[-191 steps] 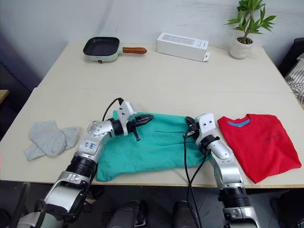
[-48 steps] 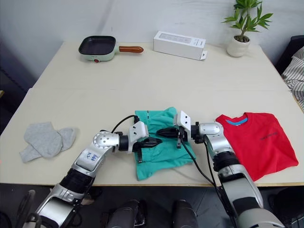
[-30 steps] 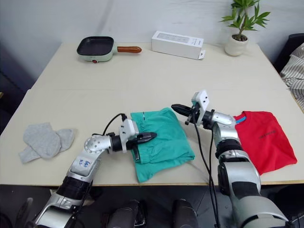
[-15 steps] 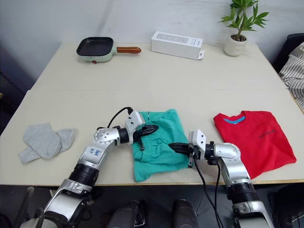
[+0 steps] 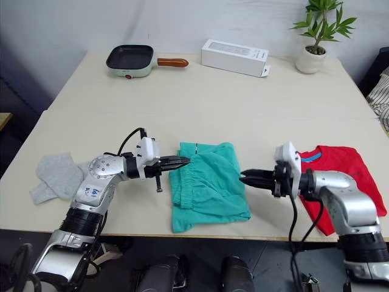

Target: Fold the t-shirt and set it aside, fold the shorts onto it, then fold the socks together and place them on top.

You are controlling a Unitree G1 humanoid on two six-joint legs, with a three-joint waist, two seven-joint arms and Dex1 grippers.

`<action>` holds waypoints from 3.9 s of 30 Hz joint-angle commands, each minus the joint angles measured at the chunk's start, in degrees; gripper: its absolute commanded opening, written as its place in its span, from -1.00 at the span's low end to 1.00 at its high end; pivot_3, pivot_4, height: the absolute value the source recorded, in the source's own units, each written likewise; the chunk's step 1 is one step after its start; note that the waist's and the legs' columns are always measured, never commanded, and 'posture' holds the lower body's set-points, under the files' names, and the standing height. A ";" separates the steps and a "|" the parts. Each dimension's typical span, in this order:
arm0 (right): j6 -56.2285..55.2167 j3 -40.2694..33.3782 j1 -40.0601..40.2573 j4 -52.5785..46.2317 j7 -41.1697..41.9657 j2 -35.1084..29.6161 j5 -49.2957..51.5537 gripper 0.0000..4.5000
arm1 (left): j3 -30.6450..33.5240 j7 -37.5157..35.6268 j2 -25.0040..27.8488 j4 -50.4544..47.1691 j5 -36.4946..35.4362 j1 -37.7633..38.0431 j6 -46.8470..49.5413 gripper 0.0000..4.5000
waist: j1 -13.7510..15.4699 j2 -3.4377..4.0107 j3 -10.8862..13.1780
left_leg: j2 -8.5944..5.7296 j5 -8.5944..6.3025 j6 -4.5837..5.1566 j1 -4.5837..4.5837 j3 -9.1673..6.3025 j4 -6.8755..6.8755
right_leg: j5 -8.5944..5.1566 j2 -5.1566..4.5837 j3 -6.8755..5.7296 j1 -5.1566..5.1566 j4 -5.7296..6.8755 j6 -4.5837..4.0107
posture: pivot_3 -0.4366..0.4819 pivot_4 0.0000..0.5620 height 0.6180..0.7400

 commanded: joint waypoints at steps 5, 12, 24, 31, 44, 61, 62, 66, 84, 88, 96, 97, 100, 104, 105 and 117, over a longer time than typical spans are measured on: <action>26.99 3.88 -8.57 11.18 -8.11 0.15 1.51 0.65 | -3.95 1.52 -1.64 -1.21 3.92 3.42 -2.87 -1.00 | -0.27 0.01 0.00 | -0.04 0.08 0.40 -0.15 0.05 0.01 | 0.00 0.01 -0.07 -0.06 -0.08 0.00 | -0.05 -0.47 1.00; 32.55 5.80 -16.49 14.42 -12.75 10.08 2.00 0.99 | -3.04 2.76 -0.39 2.97 5.65 6.51 -6.04 -1.00 | -1.09 -0.01 0.01 | 0.05 0.11 0.51 -0.05 0.14 0.04 | 0.02 0.02 -0.24 -0.05 0.08 -0.03 | -0.05 -0.47 1.00; 33.61 3.36 -19.71 14.90 -17.77 18.50 1.93 -0.69 | -2.35 4.37 -1.27 4.90 6.03 7.04 -7.85 -1.00 | -1.96 0.01 0.01 | 0.03 0.16 0.36 -0.16 0.15 0.00 | 0.05 0.04 -0.34 -0.13 0.27 -0.01 | -0.05 -0.47 1.00; 33.27 -0.65 -18.24 5.53 -5.26 8.23 9.54 -1.00 | -0.03 1.10 0.18 -6.95 -3.84 7.92 2.53 -0.83 | -1.76 0.13 0.10 | 0.02 0.14 0.44 -0.30 0.12 0.02 | 0.05 0.00 -0.33 -0.27 0.15 0.00 | -0.05 -0.47 1.00; 9.28 7.99 -22.00 28.32 26.20 -33.44 -7.49 -1.00 | 4.73 1.12 5.24 -26.11 -15.42 14.82 15.71 0.92 | -0.99 0.55 0.36 | -0.03 0.03 0.58 -0.58 0.22 0.11 | 0.13 0.09 -0.36 -0.28 -0.46 0.15 | -0.05 -0.47 1.00; -31.94 14.80 -34.67 73.86 7.70 -22.68 -37.27 -0.67 | 4.76 -0.93 8.29 -25.28 -12.87 14.56 13.06 1.00 | -0.53 0.63 0.40 | -0.04 0.37 0.50 -0.66 0.88 0.26 | 0.14 0.10 -0.26 -0.91 0.24 0.13 | -0.05 -0.47 1.00; -32.56 14.57 -34.60 74.19 8.29 -23.19 -37.78 -0.52 | 4.82 -0.64 8.12 -25.06 -12.51 14.42 12.60 1.00 | -0.54 0.63 0.40 | -0.04 0.38 0.51 -0.66 0.89 0.26 | 0.14 0.10 -0.26 -0.91 0.24 0.13 | -0.05 -0.47 1.00; -35.91 12.78 -34.61 74.23 7.71 -26.29 -39.50 0.12 | 4.60 -0.44 8.11 -24.03 -12.12 13.83 12.91 1.00 | -0.57 0.64 0.40 | -0.03 0.39 0.53 -0.65 0.91 0.30 | 0.14 0.09 -0.23 -0.90 0.24 0.13 | -0.05 -0.47 1.00; -42.26 -6.15 -8.63 17.12 6.97 -14.98 -17.29 0.98 | 17.67 7.23 11.85 -21.80 -11.05 18.58 12.35 1.00 | -1.94 0.40 0.51 | 0.18 0.31 0.37 0.18 1.06 0.04 | 0.14 0.10 -0.08 -0.39 0.42 0.13 | -0.05 -0.47 1.00; -33.80 -4.25 1.85 -1.85 -2.35 -4.50 -13.88 0.98 | 22.48 10.05 11.42 -23.14 -11.26 24.30 10.62 1.00 | -0.75 0.50 0.57 | 0.10 0.27 0.35 0.14 0.80 0.02 | 0.13 0.00 0.09 -0.32 0.40 0.11 | -0.05 -0.47 1.00; -43.11 1.17 11.02 -7.68 -6.48 7.39 -17.43 0.98 | 42.59 18.83 7.29 -24.81 -10.31 43.87 4.85 1.00 | -0.54 0.28 0.46 | 0.05 -0.21 0.17 0.17 0.73 0.08 | 0.15 -0.06 0.13 -0.12 0.10 0.15 | -0.05 -0.47 1.00; -44.21 1.28 11.59 -7.77 -6.63 8.49 -17.22 0.98 | 46.11 20.38 5.39 -25.04 -10.41 47.38 3.80 1.00 | -0.74 0.27 0.45 | 0.08 -0.25 0.13 0.19 0.72 0.06 | 0.15 -0.04 0.13 -0.12 0.10 0.15 | -0.05 -0.47 1.00; -47.56 0.79 12.05 -7.24 -6.27 11.49 -15.06 0.98 | 54.63 22.38 -0.24 -25.88 -12.18 57.94 1.71 1.00 | -1.61 0.19 0.48 | 0.15 -0.31 0.09 0.20 0.78 0.01 | 0.12 0.02 0.14 -0.14 0.05 0.11 | -0.05 -0.47 1.00; -50.91 1.06 12.72 -6.13 -2.21 12.68 -12.00 0.98 | 62.32 23.97 -5.58 -21.50 -13.87 68.28 0.18 1.00 | -1.83 -0.12 0.46 | 0.17 -0.54 0.45 0.20 0.78 0.06 | 0.11 0.01 0.13 -0.11 -0.03 0.08 | -0.05 -0.47 1.00; -50.16 0.98 13.04 -6.29 -1.28 12.48 -10.66 0.98 | 63.94 25.21 -6.21 -19.93 -13.97 70.55 1.66 1.00 | -1.70 -0.20 0.42 | 0.17 -0.56 0.49 0.20 0.74 0.07 | 0.08 -0.01 0.13 -0.12 -0.05 0.04 | -0.05 -0.47 1.00; -51.69 0.74 13.54 -1.99 8.77 9.55 -8.37 0.98 | 64.15 30.16 8.75 -36.76 -32.87 73.91 31.34 1.00 | -0.40 -0.52 0.22 | 0.22 -0.66 0.58 0.17 0.49 -0.09 | -0.53 0.05 0.21 -0.13 -0.79 -1.09 | -0.05 -0.47 1.00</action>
